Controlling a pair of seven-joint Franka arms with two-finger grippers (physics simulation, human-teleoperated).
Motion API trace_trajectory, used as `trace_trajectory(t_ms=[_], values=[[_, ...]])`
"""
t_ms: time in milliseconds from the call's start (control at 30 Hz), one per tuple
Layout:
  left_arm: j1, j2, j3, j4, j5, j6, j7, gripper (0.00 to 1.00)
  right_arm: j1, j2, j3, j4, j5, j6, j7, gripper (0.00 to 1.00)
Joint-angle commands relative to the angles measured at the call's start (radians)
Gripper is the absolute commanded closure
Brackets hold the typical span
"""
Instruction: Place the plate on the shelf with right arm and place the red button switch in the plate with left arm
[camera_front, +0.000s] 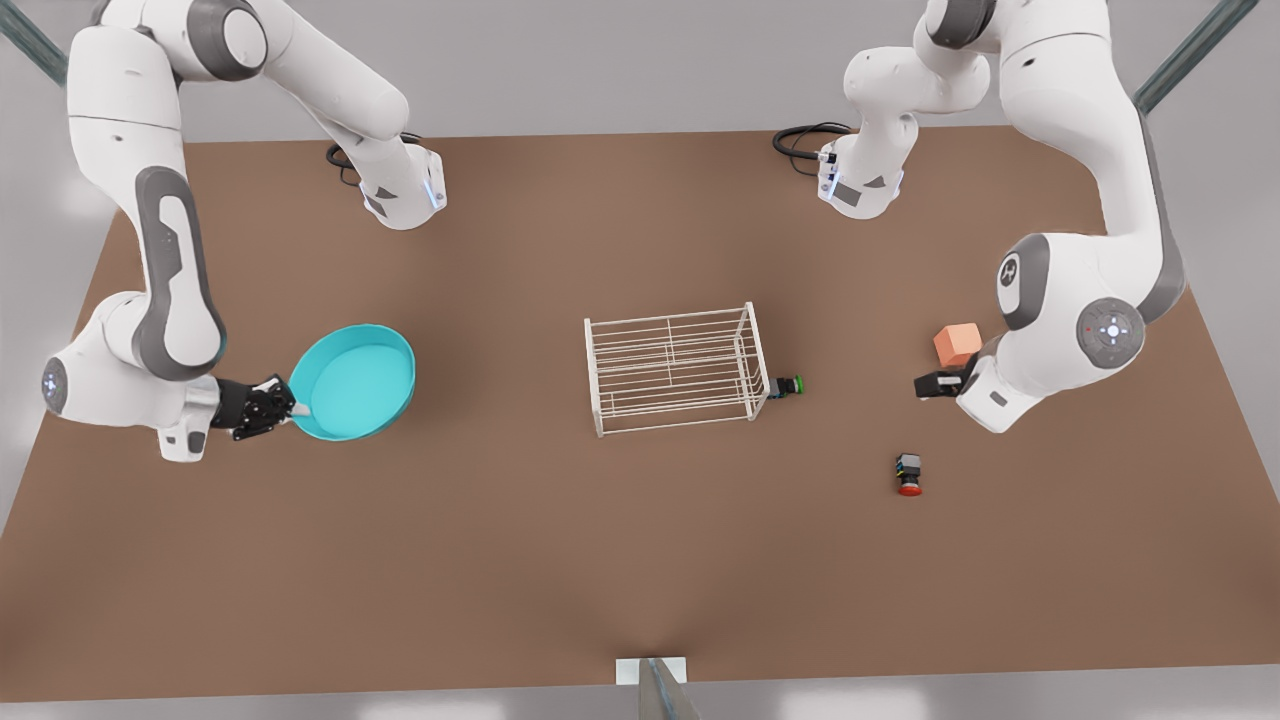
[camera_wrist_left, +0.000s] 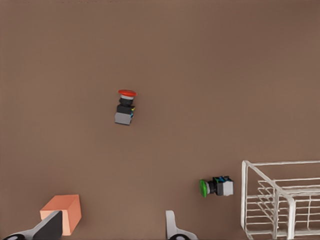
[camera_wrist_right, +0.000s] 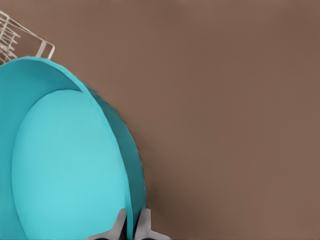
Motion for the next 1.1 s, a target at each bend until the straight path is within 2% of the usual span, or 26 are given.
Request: trace_trajectory(t_ms=[0,167,233,367,500,600,867,900,933,967,1000,1033,1067], values=[[0.03,0.055,0.0,0.003,0.011,0.187,0.014,0.0,0.001,-0.007,0.049,0.002,0.003,-0.039,0.138,0.84],[0.016,0.231,-0.003,-0.011,0.063,0.414,0.069,0.0,0.001,-0.021,0.195,0.038,-0.001,-0.059,0.296,0.84],[0.024,0.242,-0.003,-0.096,0.062,0.53,0.091,0.0,0.012,-0.021,0.242,0.045,-0.003,-0.059,0.364,0.84],[0.05,0.29,0.0,-0.161,0.066,0.711,0.134,0.0,0.099,-0.044,0.258,0.038,0.002,-0.043,0.448,0.83],[0.052,0.316,-0.003,-0.182,0.063,0.762,0.137,0.0,0.201,-0.055,0.258,0.018,0.006,-0.015,0.566,0.83],[0.05,0.339,-0.003,-0.236,0.063,0.869,0.137,0.0,0.285,-0.067,0.264,-0.008,0.033,0.025,0.654,0.83],[0.053,0.365,-0.003,-0.253,0.063,0.914,0.14,0.0,0.507,0.009,0.259,0.018,0.039,0.212,0.901,0.83],[0.053,0.365,-0.003,-0.255,0.063,0.914,0.14,0.02,0.538,0.02,0.255,0.025,0.037,0.237,0.933,0.83],[0.053,0.365,-0.003,-0.258,0.063,0.916,0.14,0.09,0.561,0.042,0.253,0.048,0.037,0.247,0.968,0.83],[0.053,0.365,-0.003,-0.258,0.063,0.916,0.14,0.28,0.584,0.056,0.239,0.058,0.037,0.264,0.982,0.83],[0.053,0.365,-0.003,-0.258,0.063,0.916,0.137,0.43,0.608,0.066,0.23,0.07,0.039,0.286,1.003,0.83],[0.052,0.365,-0.003,-0.258,0.063,0.915,0.137,0.54,0.647,0.083,0.203,0.091,0.039,0.298,1.022,0.83],[0.052,0.365,-0.003,-0.258,0.063,0.914,0.135,0.61,0.705,0.095,0.146,0.119,0.042,0.301,1.031,0.83]])
